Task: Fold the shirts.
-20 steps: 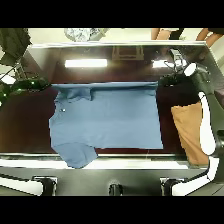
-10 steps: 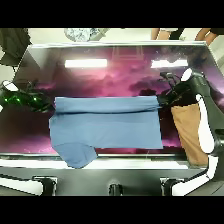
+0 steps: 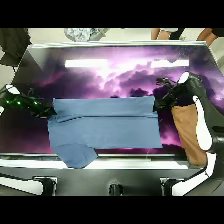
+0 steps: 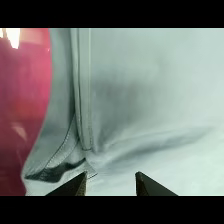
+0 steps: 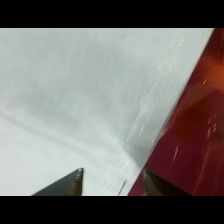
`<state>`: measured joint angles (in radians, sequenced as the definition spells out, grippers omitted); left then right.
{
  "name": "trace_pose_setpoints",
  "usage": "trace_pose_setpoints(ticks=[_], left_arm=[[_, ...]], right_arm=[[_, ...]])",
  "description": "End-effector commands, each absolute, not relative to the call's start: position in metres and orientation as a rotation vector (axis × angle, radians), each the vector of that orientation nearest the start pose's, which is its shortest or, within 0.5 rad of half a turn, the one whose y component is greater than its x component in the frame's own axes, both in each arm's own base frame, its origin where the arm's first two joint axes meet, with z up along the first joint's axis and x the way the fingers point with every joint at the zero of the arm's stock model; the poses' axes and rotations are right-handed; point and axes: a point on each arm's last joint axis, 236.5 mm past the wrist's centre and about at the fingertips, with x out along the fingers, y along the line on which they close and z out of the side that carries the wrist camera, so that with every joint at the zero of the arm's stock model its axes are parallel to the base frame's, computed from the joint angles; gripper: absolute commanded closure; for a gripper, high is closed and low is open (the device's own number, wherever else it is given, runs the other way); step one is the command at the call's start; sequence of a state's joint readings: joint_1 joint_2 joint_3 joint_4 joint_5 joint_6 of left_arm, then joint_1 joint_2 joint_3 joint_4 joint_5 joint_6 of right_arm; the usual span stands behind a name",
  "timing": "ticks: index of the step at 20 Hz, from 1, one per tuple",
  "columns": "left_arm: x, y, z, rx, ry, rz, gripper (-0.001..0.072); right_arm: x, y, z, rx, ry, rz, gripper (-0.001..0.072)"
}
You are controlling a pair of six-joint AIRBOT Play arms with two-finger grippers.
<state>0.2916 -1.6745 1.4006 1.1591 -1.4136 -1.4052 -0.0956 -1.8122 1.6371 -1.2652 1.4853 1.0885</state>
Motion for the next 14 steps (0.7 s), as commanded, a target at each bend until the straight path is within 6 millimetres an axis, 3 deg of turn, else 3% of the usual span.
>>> trace_pose_setpoints(ticks=[1,3,6,11,14], left_arm=[[0.399,0.032,-0.026,-0.507,1.544,-0.160,0.0321],[0.369,0.038,-0.004,-0.522,1.626,-0.179,0.0320],[0.325,0.040,-0.002,-0.554,1.650,-0.151,0.0320],[0.213,0.007,-0.053,-0.648,1.721,-0.129,0.0321],[0.171,-0.015,-0.075,-0.655,1.749,-0.139,0.0322]], right_arm=[[0.407,0.013,-0.031,-0.123,1.594,0.523,0.0206],[0.384,-0.004,-0.010,-0.189,1.658,0.486,0.0208],[0.357,0.004,-0.002,-0.182,1.671,0.530,0.0219],[0.306,0.009,-0.020,-0.188,1.738,0.593,0.0219],[0.296,0.011,-0.022,-0.183,1.737,0.592,0.0219]])
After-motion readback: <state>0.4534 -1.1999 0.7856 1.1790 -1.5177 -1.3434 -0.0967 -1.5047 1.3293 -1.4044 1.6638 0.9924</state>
